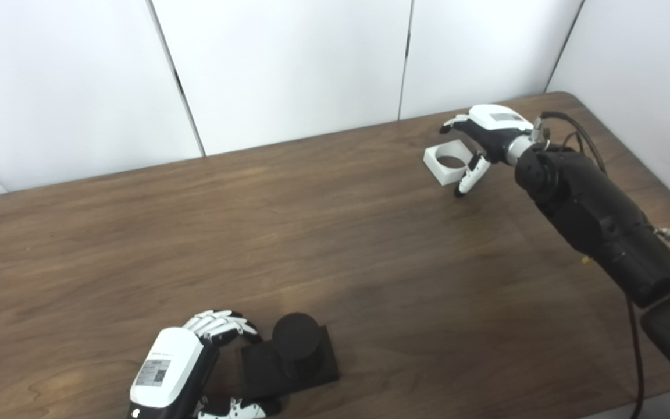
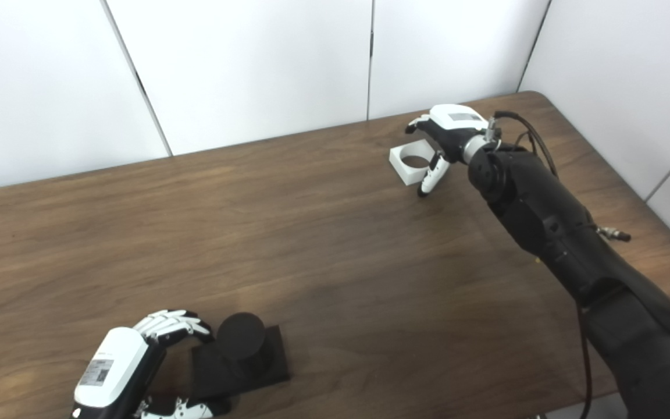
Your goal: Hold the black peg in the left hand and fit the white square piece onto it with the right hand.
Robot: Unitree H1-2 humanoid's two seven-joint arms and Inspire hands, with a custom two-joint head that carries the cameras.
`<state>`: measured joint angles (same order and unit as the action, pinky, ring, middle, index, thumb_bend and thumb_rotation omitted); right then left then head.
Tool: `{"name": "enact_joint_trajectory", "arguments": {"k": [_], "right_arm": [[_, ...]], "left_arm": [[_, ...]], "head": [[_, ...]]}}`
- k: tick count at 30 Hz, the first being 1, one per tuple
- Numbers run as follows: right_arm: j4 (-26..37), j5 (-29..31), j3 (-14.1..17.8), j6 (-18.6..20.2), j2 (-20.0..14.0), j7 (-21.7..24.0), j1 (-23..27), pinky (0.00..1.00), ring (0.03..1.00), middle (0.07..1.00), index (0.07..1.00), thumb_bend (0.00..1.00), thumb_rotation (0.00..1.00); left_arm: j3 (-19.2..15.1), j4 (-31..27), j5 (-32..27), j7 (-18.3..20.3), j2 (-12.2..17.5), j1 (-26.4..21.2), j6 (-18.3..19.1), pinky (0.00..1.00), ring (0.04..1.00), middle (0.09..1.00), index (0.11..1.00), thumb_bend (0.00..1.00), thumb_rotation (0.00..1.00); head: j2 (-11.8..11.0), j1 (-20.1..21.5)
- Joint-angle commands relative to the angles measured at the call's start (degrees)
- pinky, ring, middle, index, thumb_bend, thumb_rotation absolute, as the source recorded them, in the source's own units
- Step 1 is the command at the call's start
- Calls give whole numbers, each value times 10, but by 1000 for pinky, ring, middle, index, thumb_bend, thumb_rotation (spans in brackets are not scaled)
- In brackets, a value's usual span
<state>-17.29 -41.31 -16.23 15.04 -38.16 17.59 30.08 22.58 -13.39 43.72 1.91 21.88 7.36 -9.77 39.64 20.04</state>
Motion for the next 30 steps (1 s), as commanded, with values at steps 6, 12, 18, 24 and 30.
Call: {"name": "enact_joint_trajectory", "arguments": {"k": [6,12,18,24,30], "right_arm": [[-15,-23,-10,-16,-5,-19,46,948,965,910,792,839,139],[-20,-24,-15,-16,-4,-20,49,931,949,899,767,827,145],[-21,-26,-19,-19,-5,-20,49,908,936,885,745,817,135],[-29,-25,-17,-24,-5,-25,49,885,919,870,752,815,119],[-33,-34,-26,-33,-12,-20,50,874,904,848,740,767,128]], "left_arm": [[14,12,9,38,4,26,9,805,777,705,487,519,45],[15,6,12,41,3,28,13,798,773,703,486,520,45],[16,3,15,42,1,28,15,793,770,700,486,520,45],[15,-3,15,46,-1,28,20,791,769,701,486,520,45],[16,-6,16,48,-1,29,23,789,768,699,486,520,45]], "head": [[1,-1],[3,-2],[4,-5],[5,-5],[6,-5]]}}
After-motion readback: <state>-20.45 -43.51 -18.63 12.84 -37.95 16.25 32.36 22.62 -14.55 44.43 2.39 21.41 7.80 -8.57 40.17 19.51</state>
